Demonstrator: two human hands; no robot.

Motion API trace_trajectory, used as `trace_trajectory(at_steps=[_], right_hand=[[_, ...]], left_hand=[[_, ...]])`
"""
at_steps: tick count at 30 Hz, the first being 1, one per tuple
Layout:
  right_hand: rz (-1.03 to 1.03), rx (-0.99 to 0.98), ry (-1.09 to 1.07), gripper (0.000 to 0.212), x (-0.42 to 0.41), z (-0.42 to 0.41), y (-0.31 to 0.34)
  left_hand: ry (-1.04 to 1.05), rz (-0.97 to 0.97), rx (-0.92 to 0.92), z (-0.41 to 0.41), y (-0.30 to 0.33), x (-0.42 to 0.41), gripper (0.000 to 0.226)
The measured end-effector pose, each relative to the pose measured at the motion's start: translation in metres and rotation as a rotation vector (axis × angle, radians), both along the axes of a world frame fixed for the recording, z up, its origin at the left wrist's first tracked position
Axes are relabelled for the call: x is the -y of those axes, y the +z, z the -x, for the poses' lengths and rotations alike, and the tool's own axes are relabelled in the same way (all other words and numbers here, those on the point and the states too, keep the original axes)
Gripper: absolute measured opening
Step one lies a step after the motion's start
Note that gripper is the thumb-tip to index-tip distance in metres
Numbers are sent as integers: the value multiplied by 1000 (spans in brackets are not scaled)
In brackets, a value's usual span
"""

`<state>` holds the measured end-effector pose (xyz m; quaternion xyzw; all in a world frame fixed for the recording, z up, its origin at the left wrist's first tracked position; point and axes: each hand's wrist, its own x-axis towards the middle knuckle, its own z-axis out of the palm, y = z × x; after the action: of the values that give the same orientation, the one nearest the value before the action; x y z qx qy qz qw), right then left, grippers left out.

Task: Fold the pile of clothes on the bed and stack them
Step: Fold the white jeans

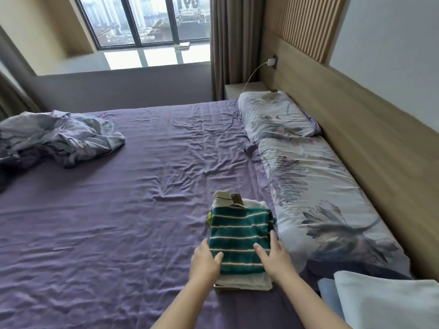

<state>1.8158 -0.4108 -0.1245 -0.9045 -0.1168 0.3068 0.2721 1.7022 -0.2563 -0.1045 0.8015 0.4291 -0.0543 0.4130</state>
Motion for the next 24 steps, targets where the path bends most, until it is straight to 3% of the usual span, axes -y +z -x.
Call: trace_trajectory(at_steps=[3, 7, 12, 15, 18, 21, 24], right_hand=[[9, -36, -84, 87, -22, -14, -37], [-39, -100, -106, 87, -27, -26, -75], [-360, -307, -247, 52, -23, -41, -92], [-407, -470, -315, 68, -21, -47, -101], [-461, -590, -393, 85, -16, -50, -113], [-480, -668, -434, 90, -13, -54, -117], [-490, -737, -466, 90, -10, -57, -119]], left_hand=[[40, 67, -43, -29, -32, -18, 82], [93, 232, -83, -48, -73, -33, 86], [142, 532, -21, -51, -116, -44, 105], [243, 714, 46, -51, -132, -45, 123], [318, 723, 64, -50, -145, -46, 129], [370, 712, 71, -49, -152, -45, 138], [420, 897, 99, -46, -150, -45, 138]])
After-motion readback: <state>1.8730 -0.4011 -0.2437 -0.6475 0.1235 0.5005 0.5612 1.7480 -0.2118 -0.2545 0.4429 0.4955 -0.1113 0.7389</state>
